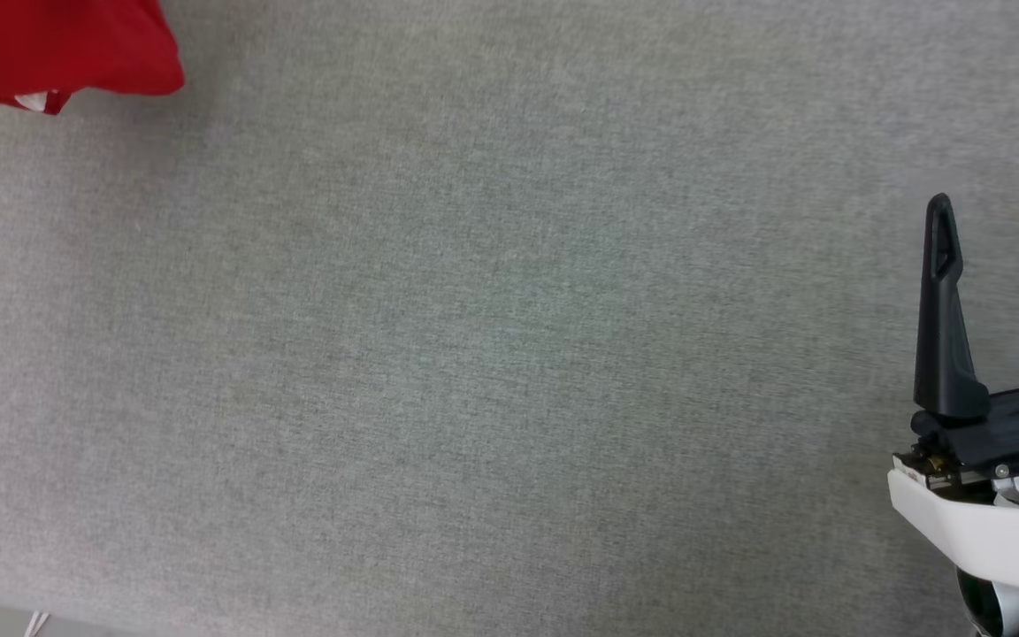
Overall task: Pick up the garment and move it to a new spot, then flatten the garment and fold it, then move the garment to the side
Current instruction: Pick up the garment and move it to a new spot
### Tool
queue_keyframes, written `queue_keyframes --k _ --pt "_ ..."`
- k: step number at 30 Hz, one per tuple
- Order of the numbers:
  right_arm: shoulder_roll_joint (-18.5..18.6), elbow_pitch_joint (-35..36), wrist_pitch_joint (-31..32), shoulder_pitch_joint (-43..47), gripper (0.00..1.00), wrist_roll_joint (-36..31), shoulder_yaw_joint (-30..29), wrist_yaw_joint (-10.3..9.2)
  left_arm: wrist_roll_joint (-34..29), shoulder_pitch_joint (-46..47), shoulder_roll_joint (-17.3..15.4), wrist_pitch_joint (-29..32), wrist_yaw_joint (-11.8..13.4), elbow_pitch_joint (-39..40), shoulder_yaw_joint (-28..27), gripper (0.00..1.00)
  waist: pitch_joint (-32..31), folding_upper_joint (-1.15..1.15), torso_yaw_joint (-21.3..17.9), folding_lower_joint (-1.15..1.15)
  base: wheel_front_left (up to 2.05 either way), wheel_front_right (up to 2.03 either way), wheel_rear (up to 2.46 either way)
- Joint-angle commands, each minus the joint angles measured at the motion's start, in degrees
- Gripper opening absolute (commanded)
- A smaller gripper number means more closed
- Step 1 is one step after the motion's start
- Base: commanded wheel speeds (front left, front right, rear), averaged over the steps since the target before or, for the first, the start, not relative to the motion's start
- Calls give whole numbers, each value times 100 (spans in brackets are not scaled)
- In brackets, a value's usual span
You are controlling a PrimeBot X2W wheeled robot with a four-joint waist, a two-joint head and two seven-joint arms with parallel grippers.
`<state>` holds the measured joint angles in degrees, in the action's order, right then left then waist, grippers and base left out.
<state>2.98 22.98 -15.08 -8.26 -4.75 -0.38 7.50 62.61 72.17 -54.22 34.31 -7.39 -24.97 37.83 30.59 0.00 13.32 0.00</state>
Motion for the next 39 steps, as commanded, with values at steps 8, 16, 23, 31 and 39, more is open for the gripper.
queue_keyframes --k 8,16,23,31,39 --pt "-16 -222 -14 43 100 493 -12 -2 -214 707 -4 407 2 1041 646 0 -622 0 -534 0 0 0 0" --pt "-18 -318 -14 129 100 805 12 -2 -261 1205 414 568 3 1876 1341 0 -1022 0 -1118 0 0 0 0" --pt "-17 -400 -14 260 100 1000 7 -2 -244 1394 933 426 3 2322 1977 0 -1346 0 -1619 0 0 0 0" --pt "-17 -464 -14 413 100 1129 -36 -2 -187 1181 1195 245 2 2772 2681 0 -1601 0 -1999 0 0 0 0" --pt "-18 -512 -14 492 100 1107 -120 -2 -202 471 1643 -39 2 3048 3416 0 -1623 0 -2053 0 0 0 0"
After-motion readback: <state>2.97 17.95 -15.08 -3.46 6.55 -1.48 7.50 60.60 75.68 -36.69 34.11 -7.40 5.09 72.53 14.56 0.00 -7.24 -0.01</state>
